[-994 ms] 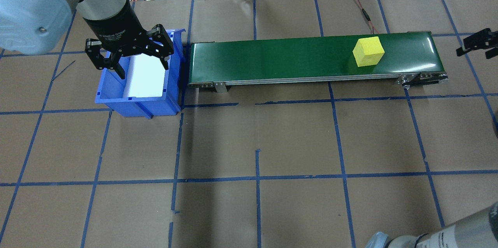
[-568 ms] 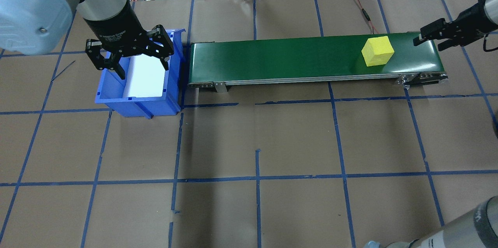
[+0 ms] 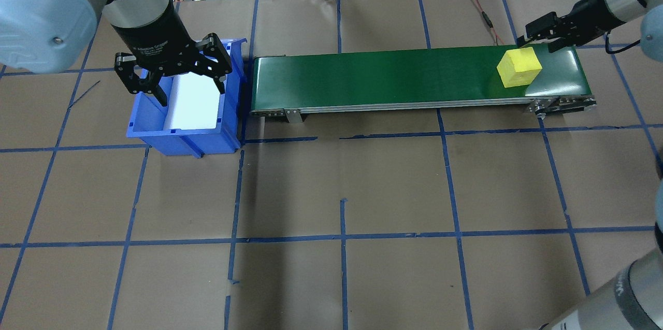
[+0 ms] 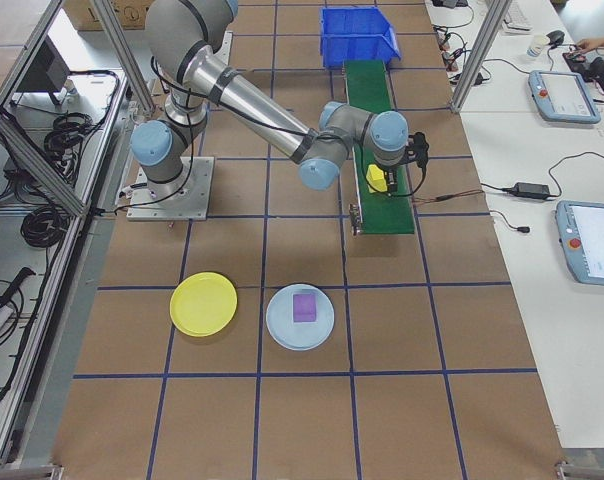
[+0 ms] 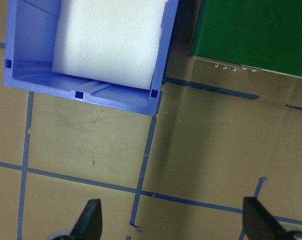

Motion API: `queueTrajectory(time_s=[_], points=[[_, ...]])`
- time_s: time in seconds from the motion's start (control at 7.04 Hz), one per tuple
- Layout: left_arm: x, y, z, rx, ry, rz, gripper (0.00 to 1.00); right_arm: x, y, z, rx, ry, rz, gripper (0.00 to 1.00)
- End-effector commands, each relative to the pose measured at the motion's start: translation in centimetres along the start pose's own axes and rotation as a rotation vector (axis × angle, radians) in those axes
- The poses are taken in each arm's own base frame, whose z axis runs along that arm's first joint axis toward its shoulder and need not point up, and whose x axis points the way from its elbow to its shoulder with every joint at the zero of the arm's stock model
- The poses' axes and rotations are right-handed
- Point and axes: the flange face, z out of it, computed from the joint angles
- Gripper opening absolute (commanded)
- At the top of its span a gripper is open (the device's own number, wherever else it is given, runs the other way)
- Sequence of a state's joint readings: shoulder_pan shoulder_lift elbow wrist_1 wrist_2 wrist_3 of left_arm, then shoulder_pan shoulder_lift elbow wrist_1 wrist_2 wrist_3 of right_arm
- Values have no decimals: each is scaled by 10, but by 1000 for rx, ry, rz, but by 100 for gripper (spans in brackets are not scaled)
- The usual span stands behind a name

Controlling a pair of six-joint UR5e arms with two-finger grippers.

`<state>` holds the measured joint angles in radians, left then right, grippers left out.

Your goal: Move block left to right into plate

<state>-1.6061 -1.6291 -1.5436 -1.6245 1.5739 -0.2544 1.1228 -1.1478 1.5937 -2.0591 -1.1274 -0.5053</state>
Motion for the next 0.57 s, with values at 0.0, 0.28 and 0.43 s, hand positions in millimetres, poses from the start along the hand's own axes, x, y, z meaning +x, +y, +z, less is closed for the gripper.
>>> queueTrajectory(time_s=[0.0, 0.28, 0.43], points=[[0, 0, 1, -1, 0, 0, 100, 21, 4, 30, -52, 100, -12, 100], [0, 0, 0, 0, 0, 0, 100, 25, 10, 41, -72, 97, 0, 99], [0, 0, 0, 0, 0, 0, 100, 27, 11, 40, -83, 117, 3, 77]])
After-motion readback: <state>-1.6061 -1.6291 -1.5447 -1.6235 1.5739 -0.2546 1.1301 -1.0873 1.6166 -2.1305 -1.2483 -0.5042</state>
